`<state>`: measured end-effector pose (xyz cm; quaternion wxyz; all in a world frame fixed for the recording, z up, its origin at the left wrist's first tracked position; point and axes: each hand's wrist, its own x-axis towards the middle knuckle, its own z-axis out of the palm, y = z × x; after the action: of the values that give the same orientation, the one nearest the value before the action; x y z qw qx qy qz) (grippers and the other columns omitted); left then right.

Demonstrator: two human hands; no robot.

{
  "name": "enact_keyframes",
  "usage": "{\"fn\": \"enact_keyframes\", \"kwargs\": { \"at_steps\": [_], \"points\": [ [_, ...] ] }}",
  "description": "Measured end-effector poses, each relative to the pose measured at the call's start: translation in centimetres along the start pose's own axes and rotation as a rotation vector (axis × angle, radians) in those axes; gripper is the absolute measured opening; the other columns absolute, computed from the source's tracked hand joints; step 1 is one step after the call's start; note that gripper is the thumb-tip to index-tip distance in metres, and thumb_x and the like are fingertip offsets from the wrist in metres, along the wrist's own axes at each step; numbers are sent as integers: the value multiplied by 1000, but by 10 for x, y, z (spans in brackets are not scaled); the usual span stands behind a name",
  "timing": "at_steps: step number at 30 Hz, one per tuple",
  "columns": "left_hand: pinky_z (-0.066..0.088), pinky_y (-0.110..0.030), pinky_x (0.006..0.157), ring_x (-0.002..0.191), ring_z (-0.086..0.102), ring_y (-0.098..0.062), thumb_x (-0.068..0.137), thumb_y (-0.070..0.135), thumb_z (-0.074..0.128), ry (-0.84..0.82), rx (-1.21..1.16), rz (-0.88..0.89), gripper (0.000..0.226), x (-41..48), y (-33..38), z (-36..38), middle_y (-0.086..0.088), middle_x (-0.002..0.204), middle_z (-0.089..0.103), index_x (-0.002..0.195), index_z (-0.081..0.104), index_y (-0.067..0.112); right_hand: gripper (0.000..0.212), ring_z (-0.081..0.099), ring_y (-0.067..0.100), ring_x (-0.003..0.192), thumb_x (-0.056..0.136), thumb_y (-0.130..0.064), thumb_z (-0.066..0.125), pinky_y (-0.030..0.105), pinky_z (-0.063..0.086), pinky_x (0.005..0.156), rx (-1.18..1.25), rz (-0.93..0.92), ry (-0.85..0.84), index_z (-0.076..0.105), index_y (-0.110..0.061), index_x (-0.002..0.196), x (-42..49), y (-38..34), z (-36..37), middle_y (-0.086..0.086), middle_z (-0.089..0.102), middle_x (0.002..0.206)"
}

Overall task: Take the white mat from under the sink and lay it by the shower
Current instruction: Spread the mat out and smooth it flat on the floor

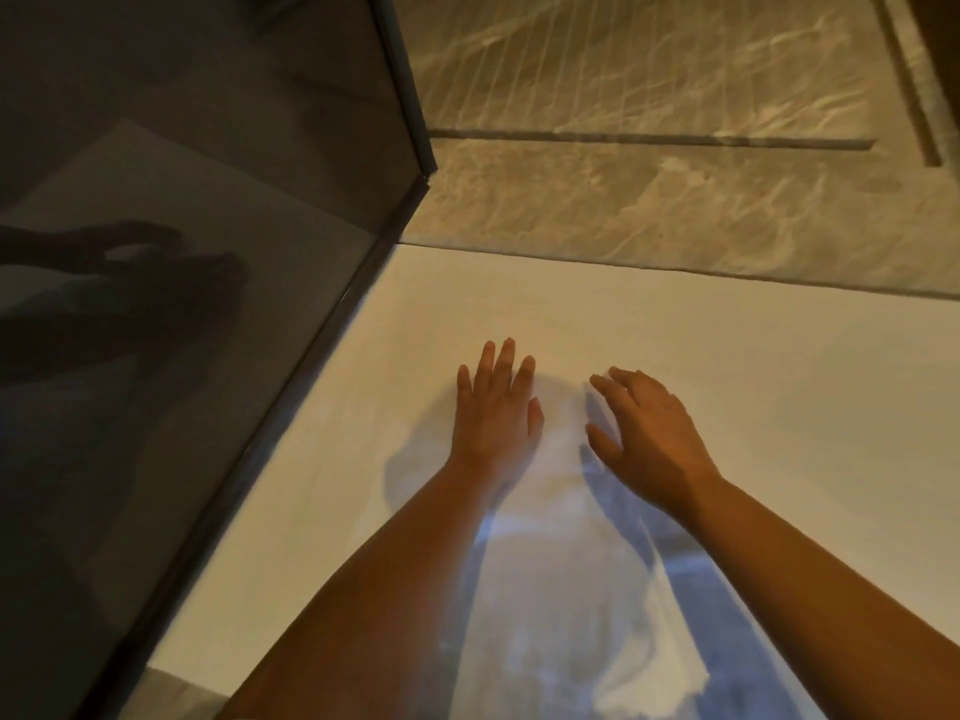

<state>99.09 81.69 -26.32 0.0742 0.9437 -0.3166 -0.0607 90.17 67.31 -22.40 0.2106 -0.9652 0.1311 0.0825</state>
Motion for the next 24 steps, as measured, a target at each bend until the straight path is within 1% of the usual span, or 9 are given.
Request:
{"fn": "enact_keyframes", "kwargs": {
  "at_steps": [2, 4, 7, 9, 12, 17, 19, 21, 24],
  "points": [
    [9, -50, 112, 141, 4, -26, 93, 27, 33, -15, 3, 17, 49, 10, 0, 4, -10, 154, 15, 140, 25, 15, 53, 31, 28, 133, 88, -35, 51, 46, 31, 106, -27, 4, -5, 35, -16, 136, 1, -3, 12, 12, 35, 145],
    [10, -50, 112, 142, 3, -25, 93, 27, 31, -27, 18, 50, 50, 19, -2, 9, -8, 155, 13, 141, 23, 16, 52, 25, 29, 137, 89, -35, 49, 49, 27, 108, -47, 29, 16, 36, -16, 136, 2, -6, 23, 12, 32, 148],
    [7, -51, 111, 142, 0, -25, 92, 28, 31, -49, -9, 144, 53, 29, -8, 10, -8, 155, 8, 142, 18, 15, 53, 12, 30, 142, 92, -40, 33, 53, 15, 111, -91, 49, 46, 28, -20, 140, -5, -6, 38, 9, 24, 153],
    [6, -53, 111, 142, 0, -25, 92, 29, 32, -48, -26, 183, 54, 37, -13, 10, -8, 155, 8, 142, 18, 16, 56, 20, 34, 140, 88, -43, 26, 57, 20, 109, -96, 62, 59, 32, -19, 139, -9, -5, 42, 11, 31, 149],
    [8, -55, 110, 142, 4, -23, 92, 31, 35, -19, -54, 173, 53, 53, -24, 9, -7, 155, 12, 141, 23, 18, 57, 33, 39, 133, 86, -43, 27, 62, 29, 102, -123, 64, 45, 41, -15, 134, -5, -6, 39, 16, 42, 143],
    [13, -56, 108, 141, 12, -23, 90, 34, 29, 67, -70, 74, 50, 72, -68, 1, -6, 153, 20, 139, 29, 21, 55, 39, 41, 129, 85, -42, 32, 62, 33, 98, -137, 55, 80, 44, -14, 132, -5, -6, 40, 17, 46, 139],
    [13, -56, 108, 141, 13, -22, 88, 33, 29, 88, -64, -6, 51, 74, -93, -1, -5, 153, 21, 138, 30, 23, 55, 39, 41, 129, 85, -41, 33, 62, 34, 97, -130, 52, 99, 44, -15, 132, -5, -5, 42, 16, 47, 139],
    [14, -55, 109, 141, 13, -21, 89, 29, 34, 105, -52, -112, 49, 70, -121, -4, -4, 153, 20, 138, 29, 24, 54, 39, 40, 130, 85, -41, 33, 61, 34, 98, -120, 48, 108, 44, -16, 132, -5, -3, 44, 15, 47, 139],
    [24, -54, 105, 139, 19, -27, 91, 23, 37, 135, -58, -262, 47, 60, -147, -12, -11, 152, 22, 137, 32, 16, 54, 36, 38, 132, 86, -42, 32, 60, 31, 100, -120, 50, 98, 42, -17, 133, -4, -1, 46, 14, 45, 140]
  ]
}}
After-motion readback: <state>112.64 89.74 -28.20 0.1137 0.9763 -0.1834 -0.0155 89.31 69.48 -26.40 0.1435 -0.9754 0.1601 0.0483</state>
